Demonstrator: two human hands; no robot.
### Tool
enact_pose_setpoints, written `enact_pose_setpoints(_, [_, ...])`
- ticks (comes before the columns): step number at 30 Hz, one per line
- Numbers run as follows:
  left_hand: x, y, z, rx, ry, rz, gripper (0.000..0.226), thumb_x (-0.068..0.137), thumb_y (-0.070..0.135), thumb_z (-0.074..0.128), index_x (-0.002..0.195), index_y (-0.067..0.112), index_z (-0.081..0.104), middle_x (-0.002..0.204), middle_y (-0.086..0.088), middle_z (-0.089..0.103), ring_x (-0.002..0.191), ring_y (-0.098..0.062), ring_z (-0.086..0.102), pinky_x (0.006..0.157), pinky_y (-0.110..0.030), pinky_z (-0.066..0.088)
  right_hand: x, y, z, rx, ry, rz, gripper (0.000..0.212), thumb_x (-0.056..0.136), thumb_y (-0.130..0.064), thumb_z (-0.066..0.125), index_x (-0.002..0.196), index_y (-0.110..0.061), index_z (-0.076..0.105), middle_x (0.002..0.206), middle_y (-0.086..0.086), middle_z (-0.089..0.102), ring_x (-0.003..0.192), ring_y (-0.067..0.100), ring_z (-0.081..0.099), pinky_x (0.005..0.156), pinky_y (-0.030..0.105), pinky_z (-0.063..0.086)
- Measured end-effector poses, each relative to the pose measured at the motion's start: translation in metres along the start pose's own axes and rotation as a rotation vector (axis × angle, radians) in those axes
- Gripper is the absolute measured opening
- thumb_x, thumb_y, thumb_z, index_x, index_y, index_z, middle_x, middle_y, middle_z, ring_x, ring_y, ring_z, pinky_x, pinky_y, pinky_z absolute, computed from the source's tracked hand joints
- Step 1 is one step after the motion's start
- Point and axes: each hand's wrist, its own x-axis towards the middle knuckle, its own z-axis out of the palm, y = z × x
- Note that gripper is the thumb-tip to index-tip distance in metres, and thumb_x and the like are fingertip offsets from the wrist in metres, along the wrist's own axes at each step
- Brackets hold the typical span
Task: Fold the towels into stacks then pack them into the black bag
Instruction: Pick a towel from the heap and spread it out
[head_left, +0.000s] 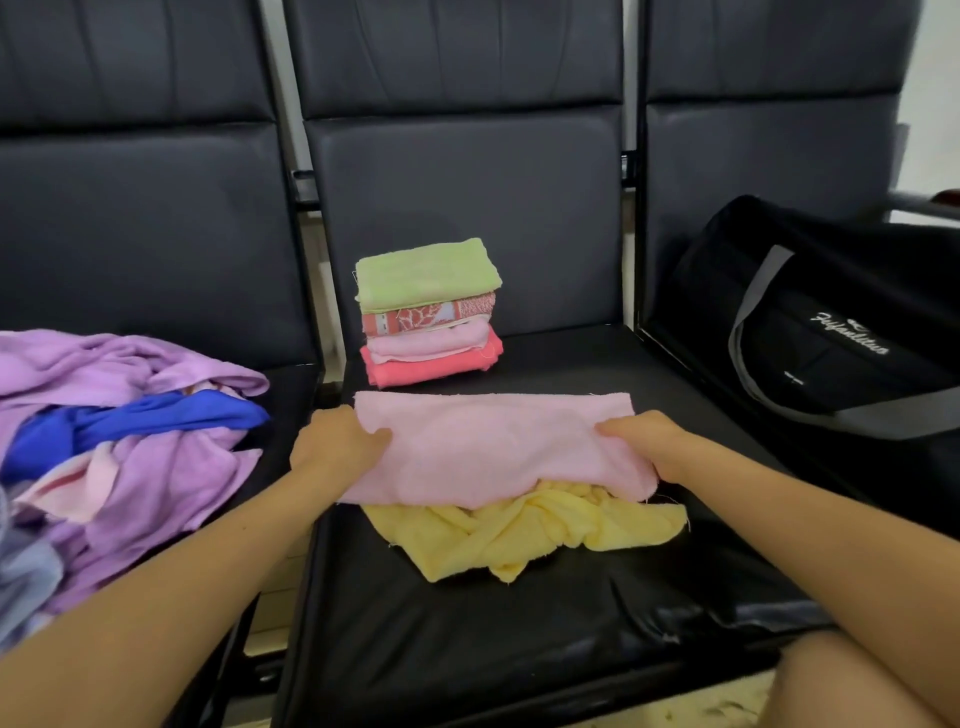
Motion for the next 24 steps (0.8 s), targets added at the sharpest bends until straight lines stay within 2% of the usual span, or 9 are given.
enact_pose_setpoints(2, [0.0, -0.002, -0.001, -0.015, -0.004, -0.031, 0.052, 0.089, 0.047, 0.053, 0.122, 0.006, 0.05, 0.117, -0.014, 0.057, 0.098, -0.031, 0.058, 0.073, -0.035, 0.043, 0.0, 0.0, -0.003, 0.179, -0.012, 0.049, 0.057, 0.085, -0.026, 0.071, 0.132, -0.004, 0.047, 0.126, 0.018, 0.055, 0.111, 0.036, 0.056, 0.093, 0.045, 0.048])
enact_pose_setpoints(4, [0.001, -0.001, -0.002, -0.046, -0.036, -0.078, 0.05, 0.089, 0.045, 0.055, 0.118, 0.005, 0.052, 0.109, -0.011, 0.058, 0.092, -0.026, 0.056, 0.071, -0.033, 0.042, 0.004, -0.003, -0.004, 0.306, 0.002, 0.07, 0.049, 0.083, -0.023, 0.07, 0.126, -0.007, 0.054, 0.12, 0.019, 0.06, 0.106, 0.038, 0.061, 0.095, 0.051, 0.05])
enact_pose_setpoints(7, [0.004, 0.002, -0.002, -0.191, -0.147, -0.128, 0.04, 0.089, 0.039, 0.059, 0.109, 0.005, 0.053, 0.093, -0.006, 0.054, 0.087, -0.024, 0.053, 0.069, -0.031, 0.041, 0.004, -0.013, -0.003, 0.398, -0.016, 0.023, 0.043, 0.08, -0.024, 0.066, 0.121, -0.012, 0.061, 0.118, 0.015, 0.063, 0.105, 0.035, 0.063, 0.093, 0.045, 0.051])
enact_pose_setpoints(10, [0.004, 0.005, 0.001, -0.31, -0.15, -0.072, 0.029, 0.094, 0.03, 0.051, 0.108, 0.005, 0.054, 0.108, -0.012, 0.057, 0.092, -0.025, 0.05, 0.077, -0.031, 0.039, -0.01, -0.029, 0.002, 0.498, -0.017, -0.058, 0.038, 0.09, -0.021, 0.061, 0.126, -0.009, 0.055, 0.118, 0.011, 0.061, 0.105, 0.029, 0.06, 0.091, 0.041, 0.05])
enact_pose_setpoints(14, [-0.004, 0.004, 0.003, -0.403, -0.048, -0.035, 0.033, 0.099, 0.019, 0.039, 0.127, 0.003, 0.049, 0.122, -0.017, 0.055, 0.095, -0.026, 0.048, 0.079, -0.03, 0.035, -0.023, -0.055, 0.021, 0.334, 0.014, -0.179, 0.032, 0.098, -0.025, 0.05, 0.124, -0.006, 0.052, 0.113, 0.013, 0.06, 0.105, 0.026, 0.059, 0.095, 0.036, 0.047])
enact_pose_setpoints(17, [-0.009, -0.001, 0.003, -0.441, -0.015, -0.033, 0.038, 0.099, 0.013, 0.038, 0.136, 0.007, 0.044, 0.129, -0.016, 0.053, 0.109, -0.03, 0.051, 0.082, -0.028, 0.033, -0.036, -0.07, 0.045, 0.149, -0.005, -0.355, 0.03, 0.098, -0.032, 0.044, 0.094, -0.008, 0.063, 0.08, 0.01, 0.059, 0.076, 0.024, 0.057, 0.071, 0.031, 0.044])
enact_pose_setpoints(20, [-0.012, -0.003, 0.001, -0.438, -0.031, -0.022, 0.04, 0.098, 0.01, 0.037, 0.138, 0.008, 0.043, 0.132, -0.016, 0.052, 0.115, -0.031, 0.05, 0.084, -0.028, 0.034, -0.043, -0.07, 0.074, -0.022, -0.097, -0.483, 0.04, 0.096, -0.04, 0.043, 0.063, -0.017, 0.042, 0.06, 0.001, 0.041, 0.057, 0.017, 0.04, 0.049, 0.025, 0.03])
enact_pose_setpoints(22, [-0.014, -0.004, 0.001, -0.41, -0.051, -0.005, 0.044, 0.097, 0.009, 0.037, 0.141, 0.01, 0.039, 0.136, -0.016, 0.049, 0.118, -0.031, 0.049, 0.086, -0.03, 0.037, -0.043, -0.064, 0.094, -0.119, -0.25, -0.473, 0.034, 0.095, -0.029, 0.046, 0.064, -0.016, 0.042, 0.063, 0.002, 0.044, 0.056, 0.016, 0.042, 0.048, 0.024, 0.034])
enact_pose_setpoints(24, [-0.015, -0.004, 0.002, -0.362, -0.06, 0.026, 0.047, 0.097, 0.01, 0.038, 0.144, 0.012, 0.036, 0.138, -0.014, 0.047, 0.115, -0.028, 0.049, 0.085, -0.029, 0.037, -0.045, -0.055, 0.108, -0.252, -0.419, -0.374, 0.016, 0.095, -0.021, 0.047, 0.084, -0.012, 0.055, 0.074, 0.006, 0.057, 0.057, 0.017, 0.054, 0.051, 0.024, 0.046])
